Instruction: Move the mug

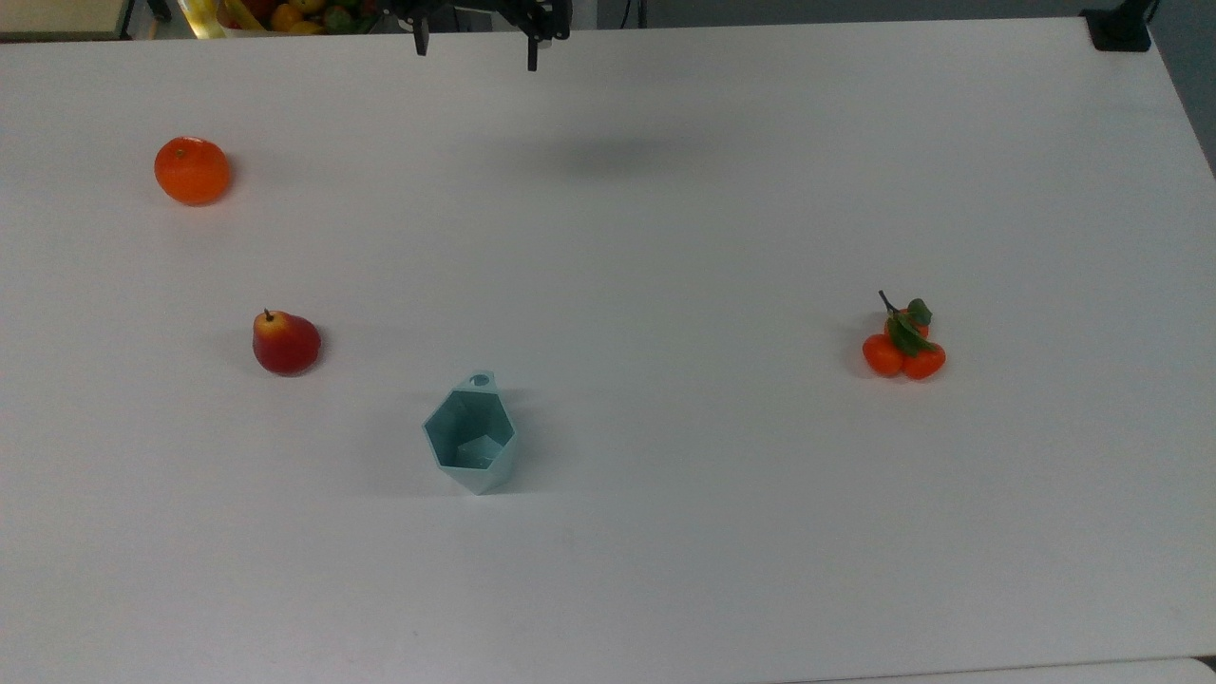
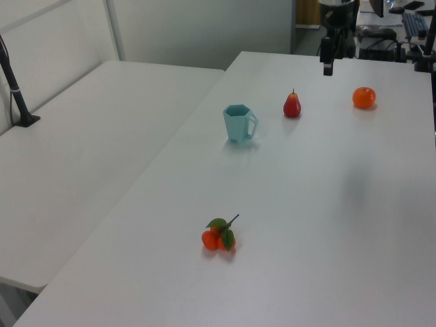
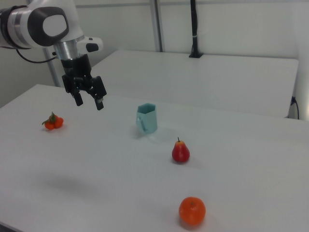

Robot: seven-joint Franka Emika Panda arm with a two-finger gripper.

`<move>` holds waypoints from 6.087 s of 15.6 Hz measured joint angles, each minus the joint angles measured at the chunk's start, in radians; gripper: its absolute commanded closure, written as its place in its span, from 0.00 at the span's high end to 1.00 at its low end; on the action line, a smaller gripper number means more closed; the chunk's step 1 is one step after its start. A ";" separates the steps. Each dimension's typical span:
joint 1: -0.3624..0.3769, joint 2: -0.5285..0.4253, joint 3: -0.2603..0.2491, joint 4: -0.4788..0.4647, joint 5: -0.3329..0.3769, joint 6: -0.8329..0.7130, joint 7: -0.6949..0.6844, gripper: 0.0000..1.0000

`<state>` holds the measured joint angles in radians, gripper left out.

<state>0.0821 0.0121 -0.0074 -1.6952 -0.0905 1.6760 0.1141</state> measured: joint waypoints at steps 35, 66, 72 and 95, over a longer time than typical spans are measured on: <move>-0.026 0.517 0.000 0.086 0.001 0.809 0.031 0.48; 0.056 -0.006 0.036 -0.538 -0.165 0.706 0.266 0.35; 0.068 -0.015 0.036 -0.568 -0.165 0.684 0.271 0.97; 0.002 -0.014 0.034 0.081 0.063 -0.086 -0.086 1.00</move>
<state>0.0843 -0.0021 0.0267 -1.6141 -0.0272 1.5899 0.0281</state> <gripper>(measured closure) 0.000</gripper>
